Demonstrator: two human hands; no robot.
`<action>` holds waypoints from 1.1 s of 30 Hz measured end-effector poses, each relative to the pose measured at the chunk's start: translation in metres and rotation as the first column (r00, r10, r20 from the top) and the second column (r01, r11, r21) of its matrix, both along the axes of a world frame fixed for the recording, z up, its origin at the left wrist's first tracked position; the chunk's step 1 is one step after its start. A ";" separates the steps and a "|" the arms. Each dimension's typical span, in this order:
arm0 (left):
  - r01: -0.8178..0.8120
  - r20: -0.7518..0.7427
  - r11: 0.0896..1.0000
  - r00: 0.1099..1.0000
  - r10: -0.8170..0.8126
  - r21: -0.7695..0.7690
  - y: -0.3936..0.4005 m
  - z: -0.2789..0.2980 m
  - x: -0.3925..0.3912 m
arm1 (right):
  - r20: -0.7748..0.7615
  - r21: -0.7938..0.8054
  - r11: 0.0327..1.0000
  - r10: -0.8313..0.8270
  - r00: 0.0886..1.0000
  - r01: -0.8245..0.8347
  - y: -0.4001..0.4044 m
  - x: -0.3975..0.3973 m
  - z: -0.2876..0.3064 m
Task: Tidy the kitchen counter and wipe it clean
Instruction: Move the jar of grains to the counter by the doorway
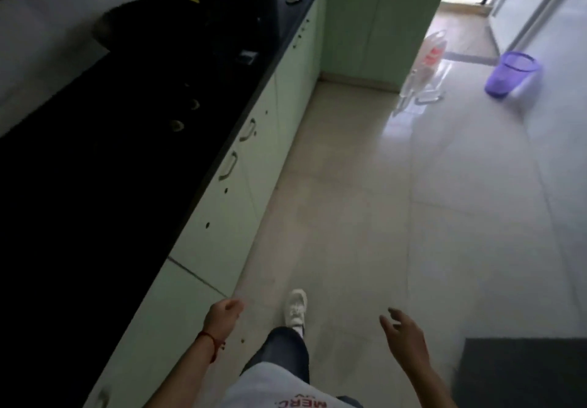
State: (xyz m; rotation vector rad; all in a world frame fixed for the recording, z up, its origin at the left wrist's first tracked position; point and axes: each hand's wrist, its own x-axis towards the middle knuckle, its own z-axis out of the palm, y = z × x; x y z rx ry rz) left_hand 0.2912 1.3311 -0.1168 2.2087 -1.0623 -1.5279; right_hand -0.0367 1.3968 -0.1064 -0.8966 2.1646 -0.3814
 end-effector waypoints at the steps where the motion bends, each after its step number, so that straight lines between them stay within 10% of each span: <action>1: -0.027 -0.005 0.999 1.000 0.027 0.023 -0.014 -0.007 -0.004 | 0.003 0.004 1.000 -0.019 1.000 0.019 -0.012 -0.010 -0.003; 8: -0.128 -0.047 0.978 0.989 0.137 0.162 -0.143 -0.039 -0.061 | 0.051 0.065 0.987 -0.152 0.987 0.149 -0.131 -0.081 -0.014; 22: 0.214 -0.153 0.977 0.966 -0.208 0.023 -0.458 -0.002 -0.268 | 0.071 0.184 0.940 -0.304 0.950 0.287 -0.316 -0.209 -0.027; 33: -0.074 -0.148 0.992 0.985 0.088 0.100 -0.597 -0.016 -0.315 | 0.090 0.207 0.977 -0.068 0.994 0.048 -0.553 -0.310 -0.028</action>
